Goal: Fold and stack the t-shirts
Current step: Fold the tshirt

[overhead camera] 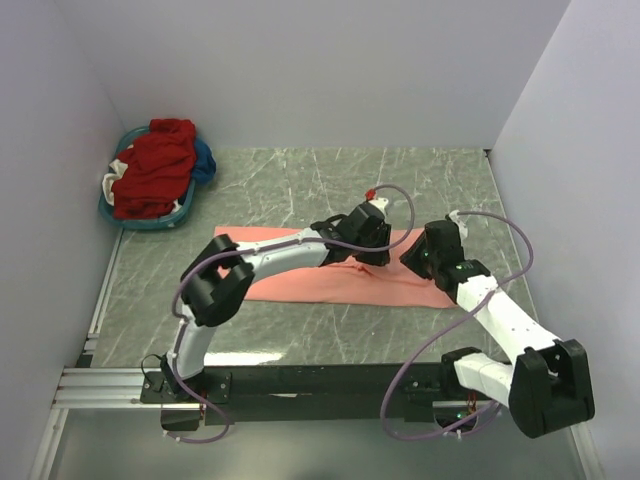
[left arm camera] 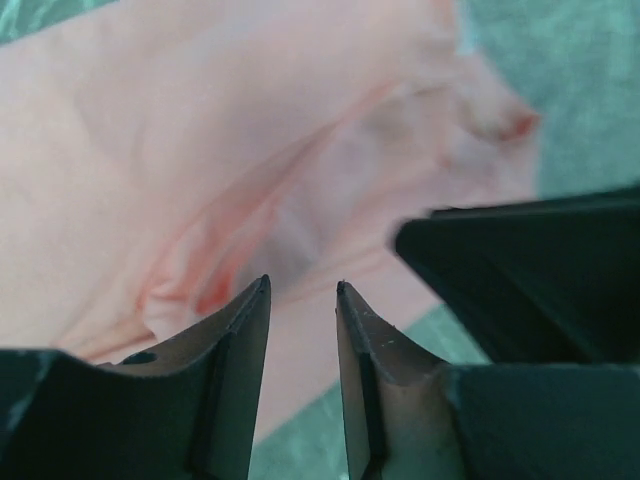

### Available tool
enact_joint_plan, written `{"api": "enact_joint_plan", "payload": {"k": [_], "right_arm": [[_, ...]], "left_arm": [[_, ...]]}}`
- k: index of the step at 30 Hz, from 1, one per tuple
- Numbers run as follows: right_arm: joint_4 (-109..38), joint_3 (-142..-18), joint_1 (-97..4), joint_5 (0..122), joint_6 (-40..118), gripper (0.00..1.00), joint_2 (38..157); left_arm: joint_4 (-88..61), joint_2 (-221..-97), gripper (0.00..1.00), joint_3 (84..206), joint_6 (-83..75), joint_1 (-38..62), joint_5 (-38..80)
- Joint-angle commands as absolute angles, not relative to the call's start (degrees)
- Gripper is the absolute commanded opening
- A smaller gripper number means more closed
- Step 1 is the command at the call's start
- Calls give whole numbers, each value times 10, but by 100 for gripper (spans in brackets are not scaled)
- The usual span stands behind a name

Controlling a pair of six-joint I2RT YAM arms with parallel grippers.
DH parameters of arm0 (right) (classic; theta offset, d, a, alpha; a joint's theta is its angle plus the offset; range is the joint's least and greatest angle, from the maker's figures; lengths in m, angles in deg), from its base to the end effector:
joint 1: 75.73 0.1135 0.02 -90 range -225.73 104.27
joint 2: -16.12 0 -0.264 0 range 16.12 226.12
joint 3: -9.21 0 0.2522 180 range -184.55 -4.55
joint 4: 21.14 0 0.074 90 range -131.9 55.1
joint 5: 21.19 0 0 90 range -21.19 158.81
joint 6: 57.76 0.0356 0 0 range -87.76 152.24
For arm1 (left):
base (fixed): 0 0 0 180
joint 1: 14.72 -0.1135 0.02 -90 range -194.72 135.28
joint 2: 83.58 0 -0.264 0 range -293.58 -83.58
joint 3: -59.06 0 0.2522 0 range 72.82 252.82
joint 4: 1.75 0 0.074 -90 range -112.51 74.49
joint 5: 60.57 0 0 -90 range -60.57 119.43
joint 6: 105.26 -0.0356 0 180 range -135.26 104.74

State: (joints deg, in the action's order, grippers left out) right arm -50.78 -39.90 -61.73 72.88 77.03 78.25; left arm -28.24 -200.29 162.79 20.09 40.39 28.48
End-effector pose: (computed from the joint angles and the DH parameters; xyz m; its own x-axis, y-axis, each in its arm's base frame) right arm 0.2168 0.0515 0.2159 -0.6010 0.5744 -0.5558 0.3279 0.8113 0.4840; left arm 0.2678 -0.3851 0.2230 -0.7753 0.1005 -0.6235 0.4645 0.7596 -0.4552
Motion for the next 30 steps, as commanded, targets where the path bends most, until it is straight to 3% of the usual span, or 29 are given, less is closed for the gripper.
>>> {"api": "enact_joint_plan", "payload": {"k": [1, 10, 18, 24, 30], "right_arm": [[-482, -399, -627, 743, 781, 35, 802], [-446, -379, -681, 703, 790, 34, 911], [-452, -397, -683, 700, 795, 34, 947], [-456, -442, -693, 700, 789, 35, 993], [-497, -559, -696, 707, 773, 35, 1101]], "left_arm": [[-297, -2037, 37, 1648, 197, 397, 324], [-303, -2063, 35, 1603, 217, 377, 329], [-323, -1930, 51, 1582, 195, 364, 358], [-335, -1801, 48, 1415, 255, 312, 409], [-351, -1751, 43, 1296, 291, 286, 488]]}}
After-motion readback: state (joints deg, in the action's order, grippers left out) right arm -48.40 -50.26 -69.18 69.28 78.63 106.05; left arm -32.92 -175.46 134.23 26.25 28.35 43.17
